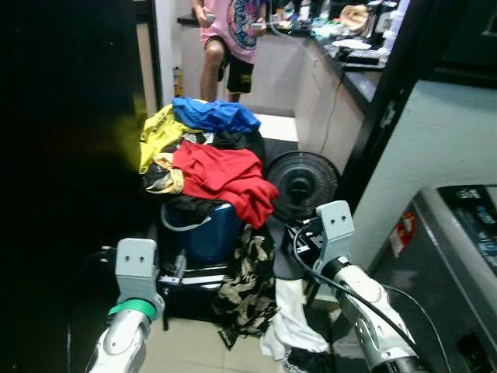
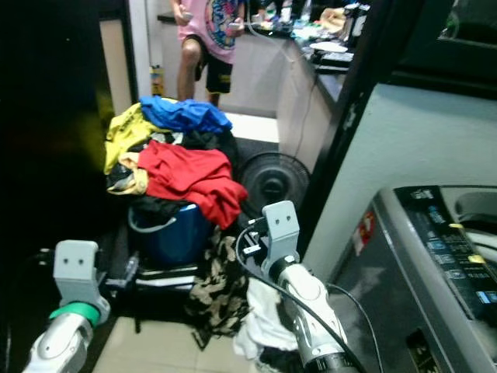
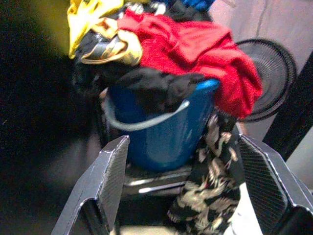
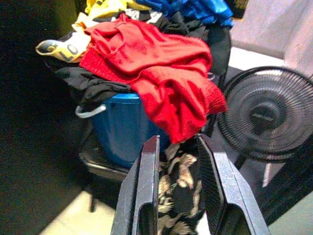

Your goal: Clothes washing

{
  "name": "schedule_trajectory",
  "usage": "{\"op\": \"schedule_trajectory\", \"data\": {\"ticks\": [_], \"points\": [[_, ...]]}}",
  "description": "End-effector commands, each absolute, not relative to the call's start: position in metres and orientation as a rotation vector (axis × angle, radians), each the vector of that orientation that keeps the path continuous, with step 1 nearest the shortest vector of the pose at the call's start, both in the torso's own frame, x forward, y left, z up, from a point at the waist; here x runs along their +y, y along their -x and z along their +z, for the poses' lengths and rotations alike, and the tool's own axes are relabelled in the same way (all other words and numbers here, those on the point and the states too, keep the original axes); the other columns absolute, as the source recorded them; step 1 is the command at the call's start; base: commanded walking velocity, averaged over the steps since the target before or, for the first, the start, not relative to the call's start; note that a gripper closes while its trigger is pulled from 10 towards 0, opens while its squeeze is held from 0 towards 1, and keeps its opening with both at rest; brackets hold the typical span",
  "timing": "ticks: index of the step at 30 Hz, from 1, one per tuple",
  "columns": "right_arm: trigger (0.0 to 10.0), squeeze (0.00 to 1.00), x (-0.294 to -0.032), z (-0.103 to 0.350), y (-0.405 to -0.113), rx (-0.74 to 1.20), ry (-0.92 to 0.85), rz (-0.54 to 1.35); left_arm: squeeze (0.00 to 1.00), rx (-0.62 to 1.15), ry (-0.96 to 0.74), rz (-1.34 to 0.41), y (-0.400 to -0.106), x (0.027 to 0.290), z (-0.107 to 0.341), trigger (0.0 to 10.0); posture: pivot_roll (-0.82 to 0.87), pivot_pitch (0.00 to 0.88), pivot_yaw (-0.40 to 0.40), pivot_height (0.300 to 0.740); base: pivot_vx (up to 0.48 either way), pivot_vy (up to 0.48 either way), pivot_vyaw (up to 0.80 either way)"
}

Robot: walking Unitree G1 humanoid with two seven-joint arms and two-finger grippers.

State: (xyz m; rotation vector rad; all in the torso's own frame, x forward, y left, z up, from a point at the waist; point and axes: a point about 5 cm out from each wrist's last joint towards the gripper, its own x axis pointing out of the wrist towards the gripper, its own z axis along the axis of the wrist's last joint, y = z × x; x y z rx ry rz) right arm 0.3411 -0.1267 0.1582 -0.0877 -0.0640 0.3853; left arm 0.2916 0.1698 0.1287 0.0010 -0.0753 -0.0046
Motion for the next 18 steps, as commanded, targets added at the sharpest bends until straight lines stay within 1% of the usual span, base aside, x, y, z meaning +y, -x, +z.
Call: {"op": "schedule_trajectory", "data": {"ticks": [1,11,12,18], "points": [[10.0,0.00,-0.124,0.155,-0.341,-0.057,0.100,0.393,0.00,-0.079,-0.013,0.009,-0.291,0.171,0.126,10.0,-0.01,0.000,-0.050,0.740,0.000,0.000,0.00],[10.0,0.00,-0.124,0.154,-0.339,-0.063,0.080,0.393,0.00,-0.084,-0.008,-0.002,-0.294,0.168,0.124,10.0,-0.01,0.000,-0.026,0.740,0.000,0.000,0.00],[10.0,0.00,-0.125,0.153,-0.338,-0.062,0.064,0.386,0.00,-0.090,0.016,-0.012,-0.296,0.167,0.127,10.0,-0.02,0.000,-0.020,0.740,0.281,0.000,0.00],[10.0,0.00,-0.127,0.151,-0.337,-0.054,0.045,0.379,0.00,-0.092,0.021,-0.044,-0.298,0.159,0.129,10.0,-0.01,0.000,-0.038,0.740,0.294,0.000,0.00]]}}
